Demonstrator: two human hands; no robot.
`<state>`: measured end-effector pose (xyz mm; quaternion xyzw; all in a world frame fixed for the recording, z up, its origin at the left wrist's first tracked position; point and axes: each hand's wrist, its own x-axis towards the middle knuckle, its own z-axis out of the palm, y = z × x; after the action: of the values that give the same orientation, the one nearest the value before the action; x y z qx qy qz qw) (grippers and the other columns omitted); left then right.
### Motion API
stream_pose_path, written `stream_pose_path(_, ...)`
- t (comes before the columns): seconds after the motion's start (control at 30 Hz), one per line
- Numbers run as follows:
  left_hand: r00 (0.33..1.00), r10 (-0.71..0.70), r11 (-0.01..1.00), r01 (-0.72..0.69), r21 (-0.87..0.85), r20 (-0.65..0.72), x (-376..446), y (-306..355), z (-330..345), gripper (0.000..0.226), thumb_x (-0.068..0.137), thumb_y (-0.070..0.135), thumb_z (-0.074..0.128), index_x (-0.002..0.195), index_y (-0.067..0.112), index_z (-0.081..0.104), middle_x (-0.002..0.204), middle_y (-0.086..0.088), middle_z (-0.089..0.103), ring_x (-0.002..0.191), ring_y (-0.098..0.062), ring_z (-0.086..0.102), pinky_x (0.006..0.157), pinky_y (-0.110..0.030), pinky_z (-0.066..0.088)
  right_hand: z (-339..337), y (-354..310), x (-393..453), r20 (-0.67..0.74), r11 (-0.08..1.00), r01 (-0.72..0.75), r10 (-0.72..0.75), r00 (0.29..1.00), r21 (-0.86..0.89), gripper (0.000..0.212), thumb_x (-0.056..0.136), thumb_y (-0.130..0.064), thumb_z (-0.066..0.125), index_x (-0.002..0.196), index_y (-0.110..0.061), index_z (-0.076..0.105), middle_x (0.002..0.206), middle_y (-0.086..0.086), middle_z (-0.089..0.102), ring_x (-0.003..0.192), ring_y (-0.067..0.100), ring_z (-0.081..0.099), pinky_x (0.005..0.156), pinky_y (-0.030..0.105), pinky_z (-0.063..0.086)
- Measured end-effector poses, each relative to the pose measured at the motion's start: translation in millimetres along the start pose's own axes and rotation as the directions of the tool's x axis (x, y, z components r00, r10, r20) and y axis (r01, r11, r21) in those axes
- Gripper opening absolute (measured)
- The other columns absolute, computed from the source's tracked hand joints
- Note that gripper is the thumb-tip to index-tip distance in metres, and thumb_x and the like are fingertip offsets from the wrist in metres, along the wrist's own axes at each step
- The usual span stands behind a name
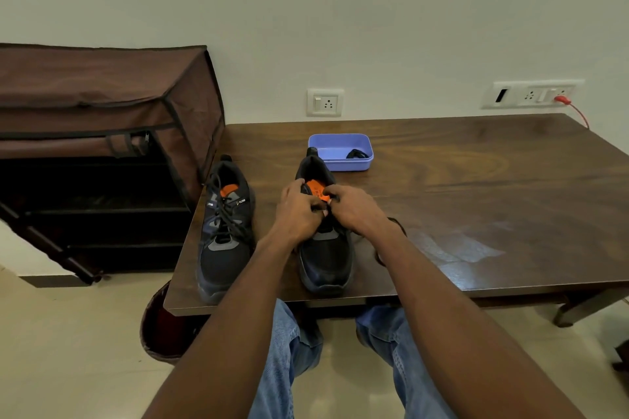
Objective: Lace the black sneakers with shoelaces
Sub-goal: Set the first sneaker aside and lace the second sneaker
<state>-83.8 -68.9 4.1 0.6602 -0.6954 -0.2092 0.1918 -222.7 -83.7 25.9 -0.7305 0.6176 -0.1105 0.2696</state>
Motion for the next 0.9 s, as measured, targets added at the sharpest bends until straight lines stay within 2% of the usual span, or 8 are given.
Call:
stream_pose_path(0.13,0.999,-0.013,0.984,0.003,-0.177,-0.051,2,-3,1,0.014,0.094,0.019,0.065,0.093,0.010,0.075,0.154,-0.013,0.033,0.136,-0.026,0.040,0.111,-0.037,0.035,1,1,2,-0.010,1.000,0.001,-0.001,1.000,0.002,0.039,0.094,-0.018,0.046,0.131,-0.026,0.059,0.126,0.007,0.063,0.105,0.026,0.059,0.092,0.045,0.050)
stream_pose_path(0.23,0.958,-0.122,0.940,0.028,-0.339,-0.259,1,-2,-7,0.021,0.095,0.010,0.058,0.075,0.013,0.060,0.119,-0.015,0.060,0.094,-0.017,0.060,0.070,-0.022,0.045,1,1,4,-0.006,1.000,-0.015,0.015,1.000,0.006,0.043,0.096,-0.020,0.043,0.136,-0.030,0.055,0.132,0.006,0.060,0.109,0.025,0.059,0.093,0.047,0.052)
stream_pose_path(0.3,0.845,-0.298,0.881,0.064,-0.469,-0.445,0,-3,-15,0.018,0.095,0.010,0.054,0.078,0.011,0.059,0.103,-0.019,0.062,0.083,-0.025,0.060,0.058,-0.029,0.046,1,0,5,0.006,0.999,-0.036,0.036,0.999,0.012,0.044,0.097,-0.020,0.043,0.138,-0.032,0.054,0.136,0.005,0.057,0.111,0.026,0.059,0.095,0.048,0.052)
stream_pose_path(0.4,0.562,-0.628,0.683,0.066,-0.728,-0.538,-3,-11,-30,0.019,0.096,0.008,0.048,0.101,0.003,0.065,0.112,-0.016,0.061,0.096,-0.030,0.062,0.076,-0.038,0.052,0,2,5,0.006,0.999,-0.039,0.039,0.999,0.014,0.045,0.096,-0.019,0.043,0.137,-0.032,0.054,0.138,0.005,0.056,0.113,0.026,0.058,0.096,0.048,0.051)
stream_pose_path(0.47,0.503,-0.688,0.658,0.128,-0.742,-0.524,-7,-16,-34,0.025,0.097,0.007,0.048,0.119,0.004,0.059,0.133,-0.013,0.050,0.112,-0.028,0.056,0.090,-0.032,0.048,1,3,5,0.002,1.000,-0.028,0.028,1.000,0.011,0.044,0.096,-0.019,0.043,0.136,-0.033,0.055,0.137,0.004,0.057,0.113,0.026,0.059,0.096,0.048,0.051)
stream_pose_path(0.57,0.635,-0.529,0.841,0.299,-0.452,-0.563,-13,-12,-30,0.058,0.092,0.005,0.058,0.146,0.010,0.037,0.156,-0.017,0.023,0.139,-0.033,0.031,0.112,-0.040,0.036,0,1,5,0.004,1.000,-0.013,0.013,1.000,-0.015,0.042,0.097,-0.021,0.044,0.135,-0.034,0.056,0.137,0.003,0.057,0.114,0.025,0.058,0.097,0.047,0.050)
stream_pose_path(0.73,0.913,-0.306,0.907,0.194,-0.375,-0.268,-11,1,-17,0.028,0.093,0.031,0.066,0.120,0.021,0.063,0.117,0.000,0.066,0.113,-0.021,0.061,0.096,-0.034,0.048,-2,4,2,-0.012,1.000,0.007,-0.007,1.000,-0.013,0.038,0.096,-0.026,0.052,0.132,-0.032,0.059,0.133,0.003,0.061,0.111,0.024,0.060,0.096,0.045,0.052)
stream_pose_path(0.9,0.967,-0.251,0.929,0.230,-0.290,-0.040,-9,1,-10,0.044,0.083,0.041,0.075,0.121,0.024,0.060,0.108,0.003,0.068,0.094,-0.017,0.065,0.086,-0.039,0.056,-2,6,1,-0.032,1.000,0.024,-0.023,0.999,0.013,0.040,0.093,-0.023,0.056,0.132,-0.030,0.060,0.128,0.003,0.063,0.106,0.023,0.062,0.093,0.045,0.053)
